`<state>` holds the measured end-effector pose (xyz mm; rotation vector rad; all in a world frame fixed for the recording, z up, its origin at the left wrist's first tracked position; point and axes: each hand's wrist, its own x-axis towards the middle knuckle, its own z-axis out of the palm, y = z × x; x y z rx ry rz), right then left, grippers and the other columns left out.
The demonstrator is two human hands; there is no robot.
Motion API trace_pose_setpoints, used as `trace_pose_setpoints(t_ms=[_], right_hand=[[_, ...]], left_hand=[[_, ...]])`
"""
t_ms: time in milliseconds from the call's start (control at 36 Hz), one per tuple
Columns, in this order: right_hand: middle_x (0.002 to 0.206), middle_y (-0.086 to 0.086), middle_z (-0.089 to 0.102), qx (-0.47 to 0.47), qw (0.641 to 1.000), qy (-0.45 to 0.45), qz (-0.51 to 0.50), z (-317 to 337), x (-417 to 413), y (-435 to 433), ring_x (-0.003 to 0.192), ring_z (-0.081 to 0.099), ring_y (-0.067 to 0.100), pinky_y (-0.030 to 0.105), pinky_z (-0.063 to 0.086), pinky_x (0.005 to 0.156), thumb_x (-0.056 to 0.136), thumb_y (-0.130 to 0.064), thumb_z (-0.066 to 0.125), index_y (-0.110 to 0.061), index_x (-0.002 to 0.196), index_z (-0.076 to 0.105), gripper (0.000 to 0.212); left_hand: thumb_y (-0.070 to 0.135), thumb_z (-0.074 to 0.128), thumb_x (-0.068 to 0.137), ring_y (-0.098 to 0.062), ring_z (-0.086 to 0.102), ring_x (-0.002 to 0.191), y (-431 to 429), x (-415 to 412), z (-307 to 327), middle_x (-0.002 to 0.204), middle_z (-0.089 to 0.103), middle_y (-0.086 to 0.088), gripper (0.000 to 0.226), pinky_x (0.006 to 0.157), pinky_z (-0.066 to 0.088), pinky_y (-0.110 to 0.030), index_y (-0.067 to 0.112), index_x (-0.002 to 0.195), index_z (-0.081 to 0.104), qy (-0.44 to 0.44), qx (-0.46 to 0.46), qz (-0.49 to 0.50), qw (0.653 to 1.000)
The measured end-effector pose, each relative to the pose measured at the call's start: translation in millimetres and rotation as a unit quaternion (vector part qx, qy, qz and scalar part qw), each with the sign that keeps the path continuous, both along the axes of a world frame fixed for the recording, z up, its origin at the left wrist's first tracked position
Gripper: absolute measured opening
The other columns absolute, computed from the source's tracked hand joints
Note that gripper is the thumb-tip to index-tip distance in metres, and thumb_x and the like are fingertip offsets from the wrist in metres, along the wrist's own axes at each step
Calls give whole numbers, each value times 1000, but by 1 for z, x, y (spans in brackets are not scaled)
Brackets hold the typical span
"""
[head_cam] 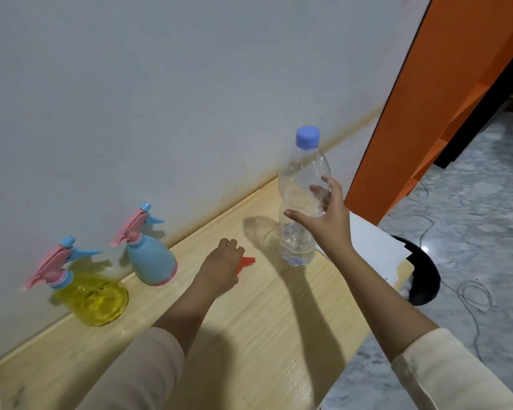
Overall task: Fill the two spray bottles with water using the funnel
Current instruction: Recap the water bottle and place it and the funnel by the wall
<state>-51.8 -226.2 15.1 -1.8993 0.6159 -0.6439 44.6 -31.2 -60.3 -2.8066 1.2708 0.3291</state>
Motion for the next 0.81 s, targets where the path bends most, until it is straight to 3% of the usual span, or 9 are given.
trace_pose_setpoints(t_ms=[111,222,306,417,528,667,806], right_hand=[[125,-10,60,-28,999,17,12,8,18,3,115,55,11,31,45,91,55,-42,87,-28,134,35,96],[123,-11,62,-35,999,21,34,13,45,1,115,56,10,33,47,91,54,-47,86,-29,133,36,95],[123,-10,62,-33,998,13,60,17,69,-2,114,57,11,36,48,94,54,-46,87,-31,133,36,95],[122,-10,62,-23,994,2,103,17,100,-6,114,56,7,33,47,94,53,-43,88,-31,132,35,96],[121,-12,61,-22,990,-1,142,9,126,-10,114,56,7,36,48,94,53,-42,88,-33,131,35,95],[122,-11,60,-15,986,-11,166,-1,146,-17,116,54,5,31,46,95,53,-41,88,-30,133,34,97],[124,-9,59,-1,982,-27,185,-6,156,-25,120,52,4,26,43,94,54,-36,89,-26,135,33,99]], left_hand=[[31,66,79,-22,38,118,4,13,1,124,46,-3,53,86,46,-33,15,126,47,53,-144,142,978],[35,74,75,-25,44,118,6,28,0,127,44,-5,70,97,44,-41,14,134,42,106,-269,291,912],[37,76,75,-26,46,117,6,40,-4,127,42,-7,73,102,42,-42,14,136,42,125,-328,348,869],[32,75,78,-27,49,114,2,52,-14,122,43,-8,65,100,38,-33,13,133,47,133,-384,399,822],[29,75,80,-26,50,111,-4,55,-25,120,48,-7,62,97,43,-36,11,132,48,133,-421,411,797],[46,70,66,-17,56,94,-11,54,-32,105,57,4,66,82,49,-32,18,123,53,143,-457,401,781],[52,68,62,1,57,86,-14,57,-36,96,59,19,59,70,43,-12,32,114,51,141,-477,405,767]])
